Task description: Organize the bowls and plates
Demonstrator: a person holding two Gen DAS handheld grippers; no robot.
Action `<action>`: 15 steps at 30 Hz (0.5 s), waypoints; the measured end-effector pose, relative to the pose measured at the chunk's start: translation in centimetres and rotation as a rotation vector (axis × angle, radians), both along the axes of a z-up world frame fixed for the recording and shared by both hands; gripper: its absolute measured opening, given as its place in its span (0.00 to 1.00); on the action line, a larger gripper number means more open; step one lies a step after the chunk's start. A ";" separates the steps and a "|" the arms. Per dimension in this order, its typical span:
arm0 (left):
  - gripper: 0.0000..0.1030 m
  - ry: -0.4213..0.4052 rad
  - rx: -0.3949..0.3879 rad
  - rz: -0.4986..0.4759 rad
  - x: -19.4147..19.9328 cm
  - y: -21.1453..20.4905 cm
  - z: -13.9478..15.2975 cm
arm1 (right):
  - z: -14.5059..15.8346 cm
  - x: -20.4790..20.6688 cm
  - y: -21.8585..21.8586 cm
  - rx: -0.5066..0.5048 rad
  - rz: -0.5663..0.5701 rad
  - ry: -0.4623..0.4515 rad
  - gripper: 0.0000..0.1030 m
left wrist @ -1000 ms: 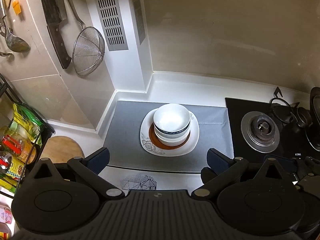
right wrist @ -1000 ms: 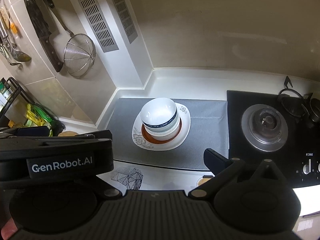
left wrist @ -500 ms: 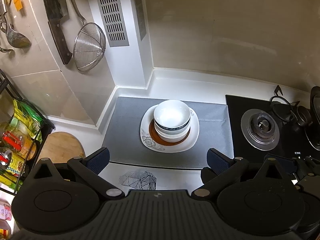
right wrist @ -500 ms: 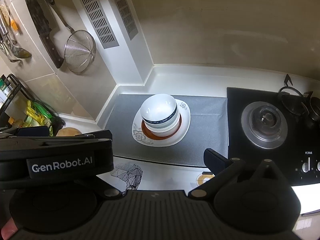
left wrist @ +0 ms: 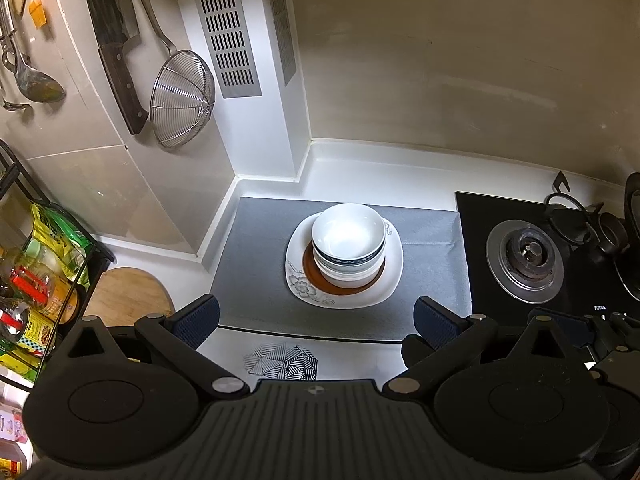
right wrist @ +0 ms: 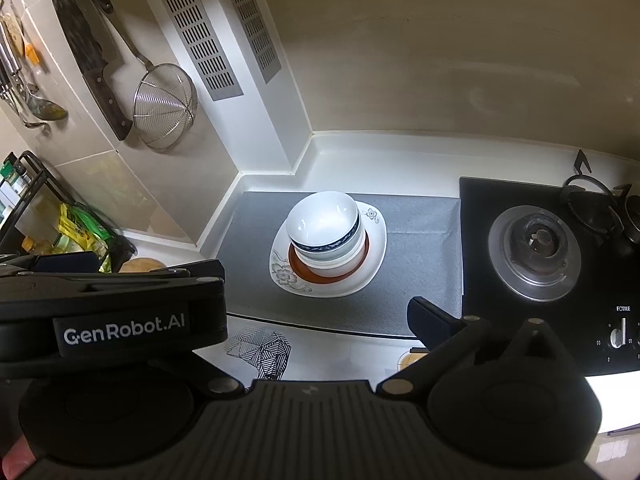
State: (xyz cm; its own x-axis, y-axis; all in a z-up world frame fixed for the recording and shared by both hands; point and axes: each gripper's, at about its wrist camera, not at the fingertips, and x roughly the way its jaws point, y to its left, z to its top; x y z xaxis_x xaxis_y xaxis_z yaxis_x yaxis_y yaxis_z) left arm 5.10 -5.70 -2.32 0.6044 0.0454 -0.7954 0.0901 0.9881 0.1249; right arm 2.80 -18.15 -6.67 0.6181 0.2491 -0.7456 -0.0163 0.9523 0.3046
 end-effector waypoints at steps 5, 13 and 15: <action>1.00 -0.006 0.002 -0.005 -0.1 0.0 0.1 | 0.1 -0.1 0.1 -0.004 0.001 -0.007 1.00; 1.00 0.003 0.003 -0.007 0.0 0.1 -0.1 | 0.0 0.2 0.2 -0.003 0.002 0.002 1.00; 1.00 0.000 0.005 -0.012 0.0 0.1 -0.1 | 0.0 0.1 0.2 -0.004 0.001 -0.001 1.00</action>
State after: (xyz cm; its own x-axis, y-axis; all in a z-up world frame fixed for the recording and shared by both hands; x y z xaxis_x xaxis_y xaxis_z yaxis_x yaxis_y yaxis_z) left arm 5.14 -5.63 -2.41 0.6050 0.0423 -0.7951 0.1020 0.9862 0.1301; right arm 2.94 -17.96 -6.65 0.6187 0.2463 -0.7460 -0.0175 0.9537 0.3003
